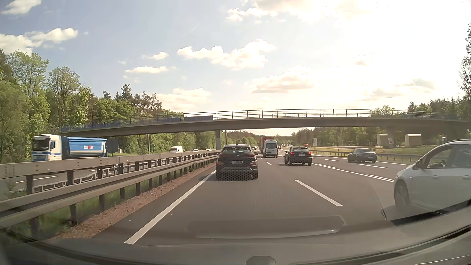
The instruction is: Follow the waypoints while adhering to traffic rules and regulations
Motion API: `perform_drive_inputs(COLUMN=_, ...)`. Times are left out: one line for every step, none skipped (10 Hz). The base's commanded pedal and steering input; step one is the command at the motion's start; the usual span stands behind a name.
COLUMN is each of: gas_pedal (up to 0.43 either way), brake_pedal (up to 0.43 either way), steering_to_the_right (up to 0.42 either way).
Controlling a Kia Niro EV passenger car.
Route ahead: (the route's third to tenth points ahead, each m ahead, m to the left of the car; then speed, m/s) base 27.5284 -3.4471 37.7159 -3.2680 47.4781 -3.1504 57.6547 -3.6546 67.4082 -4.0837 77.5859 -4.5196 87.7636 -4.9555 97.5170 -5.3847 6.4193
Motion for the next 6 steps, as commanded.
perform_drive_inputs(gas_pedal=0.02, brake_pedal=0.0, steering_to_the_right=-0.003)
perform_drive_inputs(gas_pedal=0.02, brake_pedal=0.0, steering_to_the_right=-0.003)
perform_drive_inputs(gas_pedal=0.02, brake_pedal=0.0, steering_to_the_right=-0.003)
perform_drive_inputs(gas_pedal=0.028, brake_pedal=0.0, steering_to_the_right=-0.003)
perform_drive_inputs(gas_pedal=0.028, brake_pedal=0.0, steering_to_the_right=-0.003)
perform_drive_inputs(gas_pedal=0.028, brake_pedal=0.0, steering_to_the_right=-0.003)
